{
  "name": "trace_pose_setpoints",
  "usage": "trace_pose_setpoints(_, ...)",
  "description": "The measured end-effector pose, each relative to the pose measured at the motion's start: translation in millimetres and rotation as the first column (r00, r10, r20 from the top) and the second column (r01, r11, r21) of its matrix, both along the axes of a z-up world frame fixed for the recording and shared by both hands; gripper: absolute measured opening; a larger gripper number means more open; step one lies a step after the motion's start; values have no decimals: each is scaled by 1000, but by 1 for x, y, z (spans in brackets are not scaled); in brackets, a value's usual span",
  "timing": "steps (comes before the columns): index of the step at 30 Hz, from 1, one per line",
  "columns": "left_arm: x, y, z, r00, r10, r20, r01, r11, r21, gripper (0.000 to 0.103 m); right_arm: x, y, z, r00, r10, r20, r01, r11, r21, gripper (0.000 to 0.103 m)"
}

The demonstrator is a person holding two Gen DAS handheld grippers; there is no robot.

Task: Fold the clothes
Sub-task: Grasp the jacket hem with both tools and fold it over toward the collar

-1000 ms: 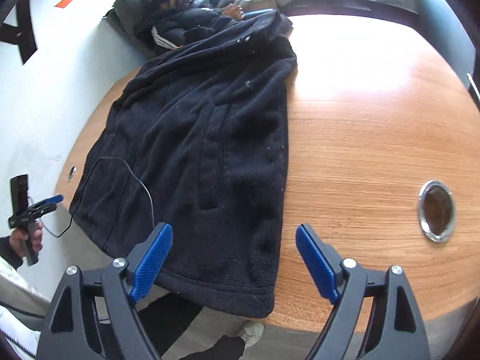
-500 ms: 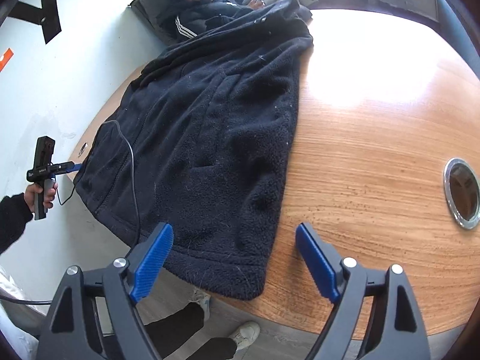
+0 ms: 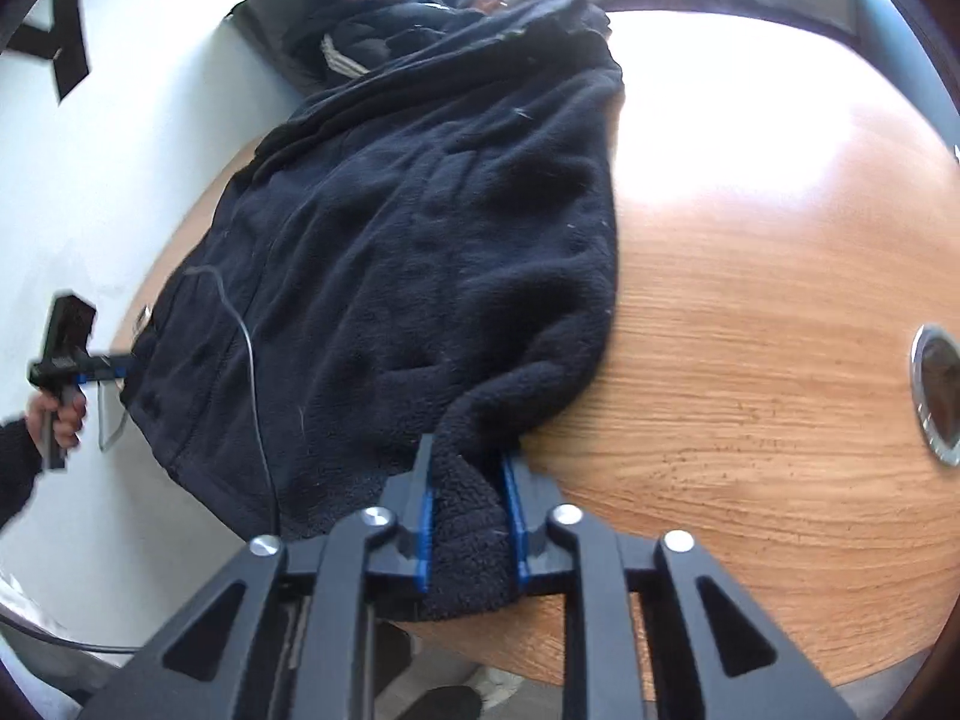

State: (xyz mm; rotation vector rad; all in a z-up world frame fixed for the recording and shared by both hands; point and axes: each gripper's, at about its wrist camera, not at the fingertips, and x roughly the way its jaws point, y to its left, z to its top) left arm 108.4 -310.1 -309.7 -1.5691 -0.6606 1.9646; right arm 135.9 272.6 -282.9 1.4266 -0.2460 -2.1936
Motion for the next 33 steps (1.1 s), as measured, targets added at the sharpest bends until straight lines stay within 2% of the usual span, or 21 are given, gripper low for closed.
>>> trace_pose_setpoints(4,2,-1,-5,999,20,30,-21,999,27,15,0,-5,1,1000,-3,22,2,999,51,16)
trace_pose_setpoints(10,9,-3,-7,997,35,74,-39,998,52,14,29,17,14,991,-126,53,129,989,-73,13)
trace_pose_setpoints(12,21,-8,-3,995,42,90,-47,998,45,13,45,17,17,987,-138,80,145,986,-84,13)
trace_pose_setpoints(18,71,-26,11,981,98,165,-103,995,20,13,99,13,28,978,-134,157,150,984,-96,13)
trace_pose_setpoints(21,99,-34,32,979,114,167,-121,992,33,13,120,20,41,978,-130,165,155,977,-147,13)
trace_pose_setpoints(26,140,-42,62,975,137,174,-149,987,58,12,141,46,64,972,-159,171,202,940,-274,13)
trace_pose_setpoints(29,144,-63,69,977,126,175,-140,988,71,12,143,45,68,975,-135,174,176,953,-248,13)
trace_pose_setpoints(33,147,-47,56,973,95,211,-112,991,68,12,134,35,69,984,-100,150,134,963,-235,13)
